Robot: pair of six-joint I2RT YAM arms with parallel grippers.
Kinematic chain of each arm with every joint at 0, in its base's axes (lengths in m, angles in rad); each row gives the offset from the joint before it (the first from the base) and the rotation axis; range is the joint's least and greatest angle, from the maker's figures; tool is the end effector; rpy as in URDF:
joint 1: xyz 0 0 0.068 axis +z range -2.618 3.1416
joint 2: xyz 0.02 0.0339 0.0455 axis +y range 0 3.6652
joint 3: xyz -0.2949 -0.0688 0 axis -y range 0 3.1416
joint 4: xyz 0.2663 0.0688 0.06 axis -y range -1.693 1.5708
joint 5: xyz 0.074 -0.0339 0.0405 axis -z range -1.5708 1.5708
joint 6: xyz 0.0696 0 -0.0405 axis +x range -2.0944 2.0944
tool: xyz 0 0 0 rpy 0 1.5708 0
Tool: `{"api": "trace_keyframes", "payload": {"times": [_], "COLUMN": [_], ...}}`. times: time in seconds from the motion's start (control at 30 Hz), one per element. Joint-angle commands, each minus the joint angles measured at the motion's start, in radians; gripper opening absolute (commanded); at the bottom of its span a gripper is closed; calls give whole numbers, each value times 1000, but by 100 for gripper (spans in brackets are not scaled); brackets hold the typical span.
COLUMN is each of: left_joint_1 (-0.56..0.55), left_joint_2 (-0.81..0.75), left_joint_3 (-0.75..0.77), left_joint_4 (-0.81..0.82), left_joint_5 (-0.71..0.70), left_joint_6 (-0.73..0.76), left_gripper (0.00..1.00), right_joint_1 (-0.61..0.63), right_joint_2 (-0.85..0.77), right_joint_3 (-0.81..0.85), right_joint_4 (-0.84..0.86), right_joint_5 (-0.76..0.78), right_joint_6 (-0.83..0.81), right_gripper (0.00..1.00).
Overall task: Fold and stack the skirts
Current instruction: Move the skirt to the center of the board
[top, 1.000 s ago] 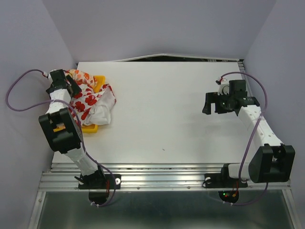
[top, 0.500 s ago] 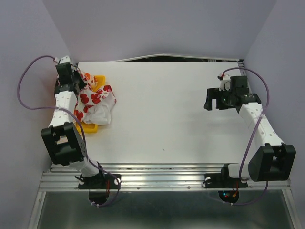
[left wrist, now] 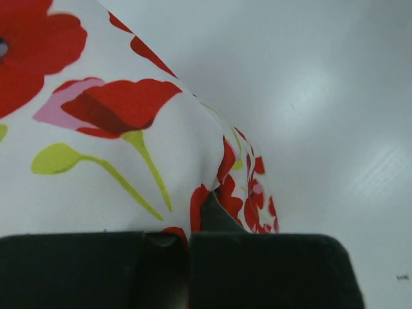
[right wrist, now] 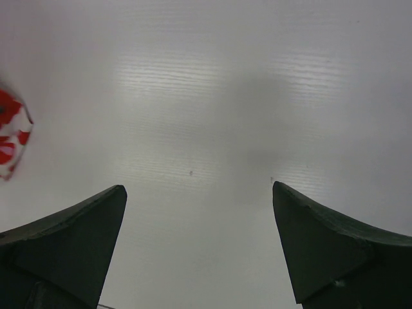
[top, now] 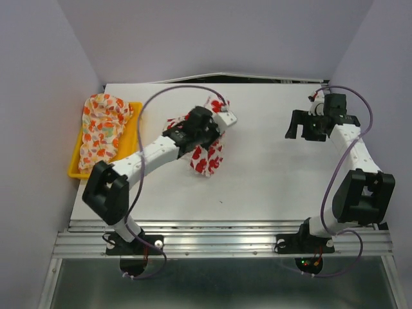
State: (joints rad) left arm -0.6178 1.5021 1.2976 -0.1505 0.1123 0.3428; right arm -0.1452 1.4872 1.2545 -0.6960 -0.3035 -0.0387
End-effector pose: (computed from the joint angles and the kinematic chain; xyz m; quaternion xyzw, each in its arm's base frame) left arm 0.3272 -0.2421 0.3626 0.4071 0.7120 -0.1238 0.5585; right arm 0.3517 -0.0304 0.2919 0.0023 0.9392 0.1142 0.3238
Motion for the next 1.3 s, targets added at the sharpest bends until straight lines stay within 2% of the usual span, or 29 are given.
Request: {"api": "trace_keyframes", "payload": {"times": [0.0, 0.03, 0.13, 0.17, 0.43, 0.5, 0.53, 0.6, 0.63, 0.67, 0.77, 0.83, 1.03, 1.07, 1.27], "left_joint_1": [-163, -224, -273, -273, -240, -202, -151, -108, -85, -77, -62, -77, -292, -353, -477], "left_joint_2": [157, 180, 207, 173, -31, -69, -81, -120, -131, -147, -172, -189, -250, -229, -126], "left_joint_3": [-116, -135, -207, -234, -397, -412, -406, -371, -354, -318, -238, -209, -274, -296, -334], "left_joint_4": [-126, -113, -45, -32, -57, -61, -76, -98, -131, -145, -216, -257, -235, -235, -163], "left_joint_5": [-28, -28, -16, -11, -2, 3, 15, 41, 43, 40, 44, 47, 0, -20, -57], "left_joint_6": [140, 156, 159, 182, 355, 369, 384, 400, 427, 435, 479, 502, 562, 564, 541], "left_gripper": [2, 4, 2, 0, 0, 10, 21, 35, 46, 63, 64, 65, 66, 66, 65], "right_joint_1": [7, 7, 7, 7, 7, 7, 7, 7, 7, 7, 7, 7, 28, 38, 125], "right_joint_2": [45, 70, 97, 96, 88, 93, 96, 100, 105, 107, 101, 102, 186, 223, 353], "right_joint_3": [45, 42, 39, 30, 3, -7, -18, -29, -36, -40, -55, -63, -38, -14, 72], "right_joint_4": [-25, -30, -56, -53, -40, -25, -22, -16, -14, -11, 22, 55, 185, 214, 357], "right_joint_5": [-172, -193, -253, -269, -356, -373, -376, -384, -382, -385, -390, -393, -385, -394, -379], "right_joint_6": [-7, -13, -49, -65, -87, -81, -82, -84, -87, -86, -64, -26, 95, 132, 227], "right_gripper": [100, 100, 100, 100, 99, 98, 98, 96, 95, 95, 92, 87, 66, 64, 63]}}
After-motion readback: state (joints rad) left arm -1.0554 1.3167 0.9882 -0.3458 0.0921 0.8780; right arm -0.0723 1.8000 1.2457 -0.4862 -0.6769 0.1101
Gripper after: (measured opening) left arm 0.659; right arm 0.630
